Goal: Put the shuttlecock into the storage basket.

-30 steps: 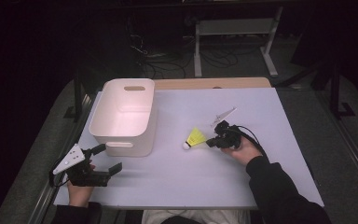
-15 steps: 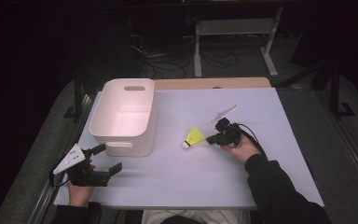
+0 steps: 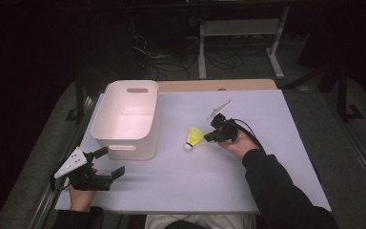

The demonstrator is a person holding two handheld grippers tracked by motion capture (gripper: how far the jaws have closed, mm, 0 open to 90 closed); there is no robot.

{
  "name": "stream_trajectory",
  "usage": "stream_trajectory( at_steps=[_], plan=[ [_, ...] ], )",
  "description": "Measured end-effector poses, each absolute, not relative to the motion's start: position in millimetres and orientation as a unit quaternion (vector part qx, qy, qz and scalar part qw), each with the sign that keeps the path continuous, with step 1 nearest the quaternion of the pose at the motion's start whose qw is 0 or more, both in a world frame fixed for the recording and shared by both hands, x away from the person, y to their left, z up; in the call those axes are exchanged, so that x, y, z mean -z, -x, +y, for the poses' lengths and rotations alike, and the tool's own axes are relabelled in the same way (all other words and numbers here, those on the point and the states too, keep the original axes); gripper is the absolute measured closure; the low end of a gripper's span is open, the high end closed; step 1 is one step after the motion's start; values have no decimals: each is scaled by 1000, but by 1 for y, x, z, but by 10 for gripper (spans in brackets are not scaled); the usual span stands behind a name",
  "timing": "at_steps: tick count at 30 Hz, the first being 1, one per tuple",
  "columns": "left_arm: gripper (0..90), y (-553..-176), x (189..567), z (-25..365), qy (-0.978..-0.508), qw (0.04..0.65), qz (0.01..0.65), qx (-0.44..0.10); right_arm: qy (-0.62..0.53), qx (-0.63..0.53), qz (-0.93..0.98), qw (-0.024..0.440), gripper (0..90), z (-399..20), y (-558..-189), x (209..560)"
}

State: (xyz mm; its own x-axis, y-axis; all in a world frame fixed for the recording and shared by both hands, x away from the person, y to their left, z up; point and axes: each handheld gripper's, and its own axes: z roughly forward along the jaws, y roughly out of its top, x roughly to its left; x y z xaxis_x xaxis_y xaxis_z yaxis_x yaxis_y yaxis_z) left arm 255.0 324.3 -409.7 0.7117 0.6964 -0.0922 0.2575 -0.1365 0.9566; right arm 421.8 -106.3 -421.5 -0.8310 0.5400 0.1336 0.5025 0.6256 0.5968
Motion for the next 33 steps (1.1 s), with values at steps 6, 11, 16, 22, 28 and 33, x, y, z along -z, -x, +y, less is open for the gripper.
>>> stream_trajectory(
  at_steps=[6, 11, 16, 22, 28, 33],
  plan=[
    [0, -255, 410, 324, -729, 570, 327, -193, -291, -325, 899, 30, 886, -101, -428, 419],
    [0, -255, 410, 324, -729, 570, 327, -192, -293, -334, 895, 30, 886, -97, -433, 419],
    [0, -255, 410, 324, -729, 570, 327, -192, -297, -336, 894, 26, 886, -91, -435, 421],
    [0, -255, 410, 324, -729, 570, 327, -191, -296, -337, 893, 26, 886, -80, -439, 421],
    [0, -255, 410, 324, -729, 570, 326, -192, -298, -338, 892, 21, 886, -70, -442, 423],
    [0, -255, 410, 324, -729, 571, 327, -192, -298, -340, 892, 19, 886, -66, -442, 424]
  ],
)
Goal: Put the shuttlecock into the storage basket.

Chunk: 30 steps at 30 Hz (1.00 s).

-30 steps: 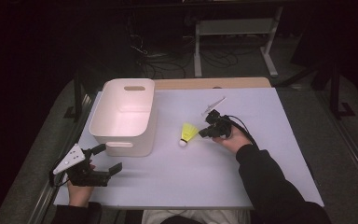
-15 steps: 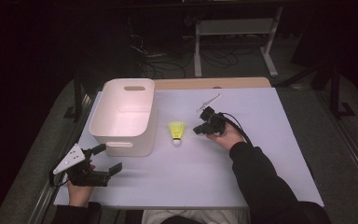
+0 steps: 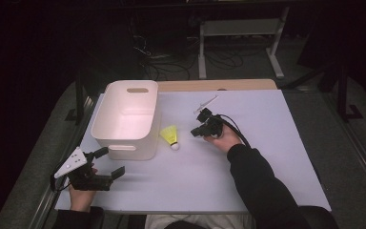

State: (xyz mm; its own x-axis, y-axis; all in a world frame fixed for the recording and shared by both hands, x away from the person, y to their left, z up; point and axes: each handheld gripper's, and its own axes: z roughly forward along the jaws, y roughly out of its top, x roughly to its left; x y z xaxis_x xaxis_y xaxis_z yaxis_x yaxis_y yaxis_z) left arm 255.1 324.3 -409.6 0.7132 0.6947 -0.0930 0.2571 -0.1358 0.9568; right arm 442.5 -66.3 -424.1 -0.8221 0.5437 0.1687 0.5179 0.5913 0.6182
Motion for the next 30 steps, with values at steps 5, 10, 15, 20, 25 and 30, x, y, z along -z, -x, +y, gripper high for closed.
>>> stream_trajectory(
  at_steps=[5, 10, 15, 20, 25, 30],
  plan=[
    [0, -255, 410, 324, -729, 571, 326, -192, -299, -343, 890, 19, 886, -66, -442, 423],
    [0, -255, 410, 324, -729, 571, 326, -192, -297, -347, 889, 20, 885, -66, -442, 422],
    [0, -255, 410, 324, -729, 571, 326, -192, -294, -352, 888, 21, 885, -66, -440, 419],
    [0, -255, 410, 324, -729, 571, 326, -192, -296, -360, 885, 23, 854, -68, -438, 412],
    [0, -255, 410, 324, -729, 571, 326, -192, -300, -366, 880, 28, 782, -70, -435, 406],
    [0, -255, 410, 324, -728, 571, 326, -192, -303, -368, 878, 37, 644, -70, -431, 400]
  ],
)
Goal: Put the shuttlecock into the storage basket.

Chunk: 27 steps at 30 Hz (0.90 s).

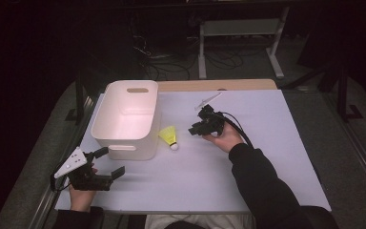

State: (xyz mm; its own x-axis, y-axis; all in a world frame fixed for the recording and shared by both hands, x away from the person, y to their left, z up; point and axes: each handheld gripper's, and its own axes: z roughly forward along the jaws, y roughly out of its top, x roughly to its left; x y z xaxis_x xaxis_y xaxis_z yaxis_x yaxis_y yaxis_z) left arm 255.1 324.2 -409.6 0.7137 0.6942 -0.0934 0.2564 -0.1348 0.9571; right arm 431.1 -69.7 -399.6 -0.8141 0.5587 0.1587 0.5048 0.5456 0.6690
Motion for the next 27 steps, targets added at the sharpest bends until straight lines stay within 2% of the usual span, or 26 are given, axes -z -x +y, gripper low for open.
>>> stream_trajectory(
  at_steps=[2, 6, 9, 14, 17, 18, 27],
  plan=[
    [0, -255, 410, 324, -728, 571, 326, -192, -304, -371, 877, 37, 594, -69, -430, 397],
    [0, -255, 410, 324, -729, 571, 326, -192, -306, -368, 878, 38, 407, -67, -427, 393],
    [0, -255, 410, 324, -728, 571, 326, -192, -307, -365, 878, 43, 329, -65, -425, 390],
    [0, -255, 410, 324, -729, 571, 327, -192, -310, -365, 876, 51, 132, -62, -422, 384],
    [0, -255, 410, 324, -729, 571, 327, -192, -307, -371, 875, 49, 106, -61, -420, 382],
    [0, -255, 410, 324, -729, 570, 327, -192, -312, -365, 876, 46, 13, -59, -420, 383],
    [0, -255, 410, 324, -730, 568, 327, -193, -317, -352, 879, 45, 0, -50, -418, 392]
  ],
)
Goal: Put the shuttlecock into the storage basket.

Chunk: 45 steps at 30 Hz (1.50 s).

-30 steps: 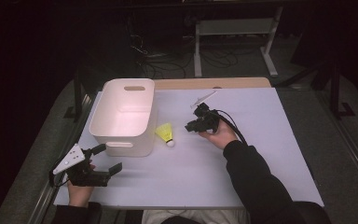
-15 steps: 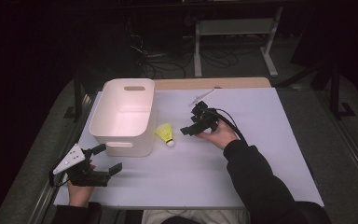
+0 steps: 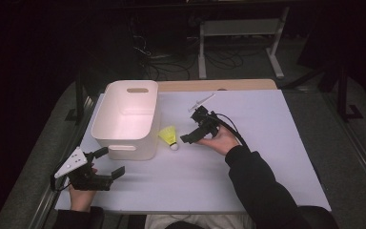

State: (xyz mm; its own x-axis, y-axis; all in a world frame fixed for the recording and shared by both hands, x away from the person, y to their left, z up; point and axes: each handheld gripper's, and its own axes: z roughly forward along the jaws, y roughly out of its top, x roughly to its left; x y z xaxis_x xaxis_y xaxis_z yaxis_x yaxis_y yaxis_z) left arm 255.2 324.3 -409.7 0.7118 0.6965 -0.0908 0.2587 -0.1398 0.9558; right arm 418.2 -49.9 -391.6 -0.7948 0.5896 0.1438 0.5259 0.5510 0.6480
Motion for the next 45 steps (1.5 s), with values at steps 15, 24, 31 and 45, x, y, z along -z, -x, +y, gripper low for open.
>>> stream_trajectory(
  at_steps=[15, 24, 31, 45],
  plan=[
    [0, -255, 410, 324, -730, 569, 327, -192, -326, -357, 875, 24, 0, -40, -418, 398],
    [0, -255, 410, 324, -730, 569, 326, -192, -326, -348, 879, 12, 0, -26, -418, 409],
    [0, -255, 410, 324, -730, 569, 326, -192, -324, -345, 881, 0, 69, -16, -416, 415],
    [0, -255, 410, 324, -730, 569, 326, -192, -326, -337, 883, -20, 264, -6, -414, 423]
  ],
)
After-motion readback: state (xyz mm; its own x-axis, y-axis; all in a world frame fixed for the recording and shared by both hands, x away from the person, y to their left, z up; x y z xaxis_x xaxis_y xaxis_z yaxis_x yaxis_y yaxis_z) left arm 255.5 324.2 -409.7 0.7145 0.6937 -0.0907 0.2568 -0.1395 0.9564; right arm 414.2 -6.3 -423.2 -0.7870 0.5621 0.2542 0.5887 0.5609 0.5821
